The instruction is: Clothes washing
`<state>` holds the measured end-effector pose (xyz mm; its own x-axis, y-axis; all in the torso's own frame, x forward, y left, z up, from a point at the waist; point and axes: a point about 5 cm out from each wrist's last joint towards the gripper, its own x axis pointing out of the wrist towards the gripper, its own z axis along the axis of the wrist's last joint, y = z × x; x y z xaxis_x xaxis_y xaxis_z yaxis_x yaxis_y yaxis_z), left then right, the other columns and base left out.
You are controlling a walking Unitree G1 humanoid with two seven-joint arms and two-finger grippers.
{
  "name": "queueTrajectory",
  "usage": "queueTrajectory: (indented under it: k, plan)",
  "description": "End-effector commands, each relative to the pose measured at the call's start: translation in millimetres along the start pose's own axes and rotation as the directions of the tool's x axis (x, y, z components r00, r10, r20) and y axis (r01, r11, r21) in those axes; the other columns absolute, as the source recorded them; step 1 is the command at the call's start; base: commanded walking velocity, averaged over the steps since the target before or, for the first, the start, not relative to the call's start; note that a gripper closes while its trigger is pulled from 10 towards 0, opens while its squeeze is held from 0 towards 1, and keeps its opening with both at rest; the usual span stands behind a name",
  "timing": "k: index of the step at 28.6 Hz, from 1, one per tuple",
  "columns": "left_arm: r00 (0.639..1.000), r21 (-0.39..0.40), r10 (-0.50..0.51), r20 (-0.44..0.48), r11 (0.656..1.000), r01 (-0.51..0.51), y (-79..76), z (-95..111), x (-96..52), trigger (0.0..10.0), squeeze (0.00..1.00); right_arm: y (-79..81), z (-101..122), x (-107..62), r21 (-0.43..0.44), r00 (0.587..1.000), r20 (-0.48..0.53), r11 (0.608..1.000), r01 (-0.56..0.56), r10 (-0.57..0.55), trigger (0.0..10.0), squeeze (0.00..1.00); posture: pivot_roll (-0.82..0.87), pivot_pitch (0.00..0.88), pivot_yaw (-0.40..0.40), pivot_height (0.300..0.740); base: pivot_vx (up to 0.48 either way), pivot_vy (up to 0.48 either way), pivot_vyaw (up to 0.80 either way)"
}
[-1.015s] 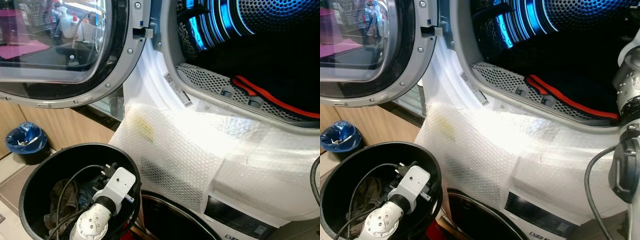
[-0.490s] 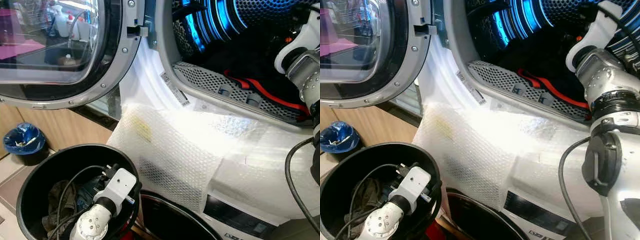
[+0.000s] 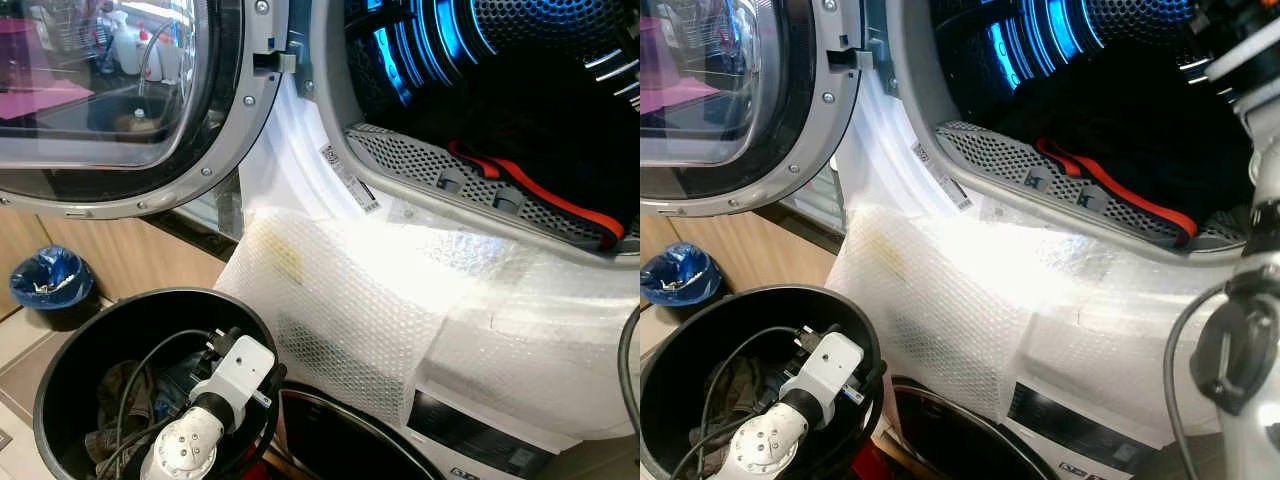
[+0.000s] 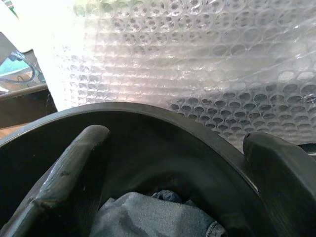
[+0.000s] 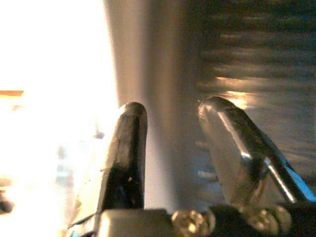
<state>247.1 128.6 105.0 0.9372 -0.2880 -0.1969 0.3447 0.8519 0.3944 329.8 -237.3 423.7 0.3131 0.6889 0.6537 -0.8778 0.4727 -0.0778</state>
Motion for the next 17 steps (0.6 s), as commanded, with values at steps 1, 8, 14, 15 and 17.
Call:
queueTrajectory:
  k: [1,8,14,15,17]
  plan:
    - [0.999,-0.005,-0.033,0.005,0.999,0.034,-5.9,-0.2,0.4,10.0,0.0,26.4,7.8,0.5,0.031,0.986,0.028,0.985,-0.168,0.167,10.0,0.0,0.05,0.05,-0.083,0.74,0.0,0.0,0.0]
    - [1.0,-0.009,-0.027,0.0,1.0,0.027,-5.2,-2.3,1.3,10.0,0.0,115.4,-49.4,1.9,0.398,0.906,0.052,0.824,-0.404,0.42,10.0,0.0,0.01,0.073,-0.085,0.74,0.0,0.0,0.0]
    - [0.999,-0.015,-0.032,0.011,0.999,0.032,-7.2,0.2,4.5,10.0,0.0,162.6,-78.5,3.3,0.564,0.876,0.144,0.689,-0.455,0.46,10.0,0.0,-0.01,0.083,-0.084,0.74,0.0,0.0,0.0]
    - [0.999,-0.017,-0.029,0.015,0.999,0.03,-7.0,1.2,5.3,10.0,0.0,169.5,-86.1,2.2,0.623,0.882,0.169,0.646,-0.441,0.439,10.0,0.0,-0.02,0.081,-0.086,0.74,0.0,0.0,0.0]
    - [0.999,-0.011,0.026,0.041,1.0,-0.026,-0.7,4.9,6.9,10.0,0.0,191.8,-132.5,-17.6,0.726,0.901,0.011,0.616,-0.305,0.434,10.0,0.0,-0.02,0.083,-0.085,0.74,0.0,0.0,0.0]
